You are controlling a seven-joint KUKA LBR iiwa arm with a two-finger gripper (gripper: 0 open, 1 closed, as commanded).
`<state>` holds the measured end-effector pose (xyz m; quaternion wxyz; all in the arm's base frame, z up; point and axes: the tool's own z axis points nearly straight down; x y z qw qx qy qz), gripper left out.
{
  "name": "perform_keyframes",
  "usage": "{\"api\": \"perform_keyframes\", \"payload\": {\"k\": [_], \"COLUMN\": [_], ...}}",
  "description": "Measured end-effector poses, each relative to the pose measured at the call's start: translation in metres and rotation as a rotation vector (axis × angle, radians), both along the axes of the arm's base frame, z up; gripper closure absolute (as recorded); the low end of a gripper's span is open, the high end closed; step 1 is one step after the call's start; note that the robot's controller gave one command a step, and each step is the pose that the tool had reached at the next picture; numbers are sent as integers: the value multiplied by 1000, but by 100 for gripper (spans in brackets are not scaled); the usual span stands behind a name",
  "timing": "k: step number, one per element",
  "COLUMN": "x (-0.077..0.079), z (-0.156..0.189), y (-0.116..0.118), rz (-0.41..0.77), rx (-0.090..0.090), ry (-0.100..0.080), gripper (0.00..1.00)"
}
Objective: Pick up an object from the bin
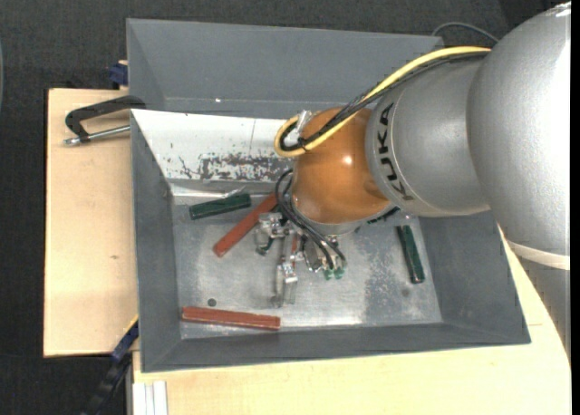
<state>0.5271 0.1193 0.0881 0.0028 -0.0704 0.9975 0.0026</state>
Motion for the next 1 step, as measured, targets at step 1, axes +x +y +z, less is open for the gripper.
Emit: {"api": "perform_keyframes", "payload": {"k": [1], "x": [-2], "z": [-12], "y": [-51], "rz": [125], "rx": [-3], "ry": [2], "gripper": [0]}}
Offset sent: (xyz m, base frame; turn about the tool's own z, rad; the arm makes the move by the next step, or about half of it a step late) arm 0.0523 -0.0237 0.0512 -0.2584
